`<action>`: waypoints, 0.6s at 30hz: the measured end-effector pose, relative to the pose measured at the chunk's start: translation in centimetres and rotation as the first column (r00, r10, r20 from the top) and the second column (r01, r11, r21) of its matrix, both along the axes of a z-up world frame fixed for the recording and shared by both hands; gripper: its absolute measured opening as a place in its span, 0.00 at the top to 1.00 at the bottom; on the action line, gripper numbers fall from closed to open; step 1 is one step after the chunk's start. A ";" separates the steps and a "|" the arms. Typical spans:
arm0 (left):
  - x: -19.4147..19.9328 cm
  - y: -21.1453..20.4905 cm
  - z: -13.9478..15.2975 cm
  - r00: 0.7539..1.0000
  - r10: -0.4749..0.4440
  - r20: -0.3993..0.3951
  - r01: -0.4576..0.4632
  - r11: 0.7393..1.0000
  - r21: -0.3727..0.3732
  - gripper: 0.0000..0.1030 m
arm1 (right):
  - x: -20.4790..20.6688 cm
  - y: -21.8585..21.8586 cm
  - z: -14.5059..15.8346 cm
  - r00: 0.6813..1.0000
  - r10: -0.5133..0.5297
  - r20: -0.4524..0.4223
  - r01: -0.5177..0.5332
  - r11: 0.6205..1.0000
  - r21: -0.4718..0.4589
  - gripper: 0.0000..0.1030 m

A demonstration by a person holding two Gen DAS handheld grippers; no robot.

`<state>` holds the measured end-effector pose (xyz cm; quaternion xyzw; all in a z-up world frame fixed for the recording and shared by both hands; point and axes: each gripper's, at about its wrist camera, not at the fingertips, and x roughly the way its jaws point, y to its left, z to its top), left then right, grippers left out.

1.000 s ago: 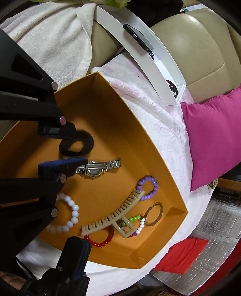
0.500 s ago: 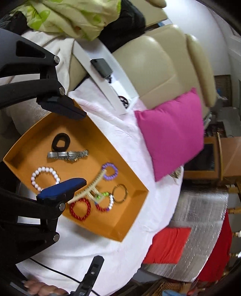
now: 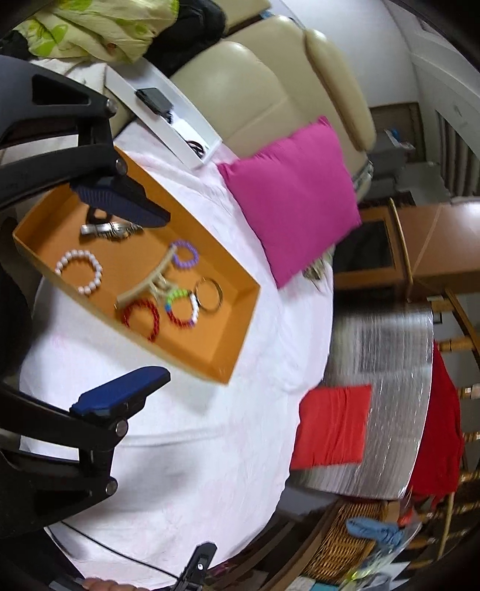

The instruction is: Organize jewelry

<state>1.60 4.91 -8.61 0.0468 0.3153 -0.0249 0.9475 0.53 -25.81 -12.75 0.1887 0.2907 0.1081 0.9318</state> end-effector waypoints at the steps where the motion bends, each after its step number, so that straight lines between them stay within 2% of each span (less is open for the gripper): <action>1: 0.0 -0.7 0.0 1.000 -0.009 0.000 0.009 1.000 0.006 0.24 | -0.5 -0.8 0.1 1.000 -0.014 0.007 0.014 1.000 -0.003 0.52; 7: 0.6 -5.5 0.0 0.997 -0.072 -0.014 0.072 0.997 0.010 0.24 | -3.5 -5.9 -0.1 0.994 -0.106 0.036 0.104 0.993 0.052 0.52; 18: 1.6 -15.0 -0.5 0.977 -0.211 -0.021 0.212 0.973 0.086 0.24 | -5.6 -9.8 -1.1 0.985 -0.171 0.022 0.169 0.981 0.092 0.52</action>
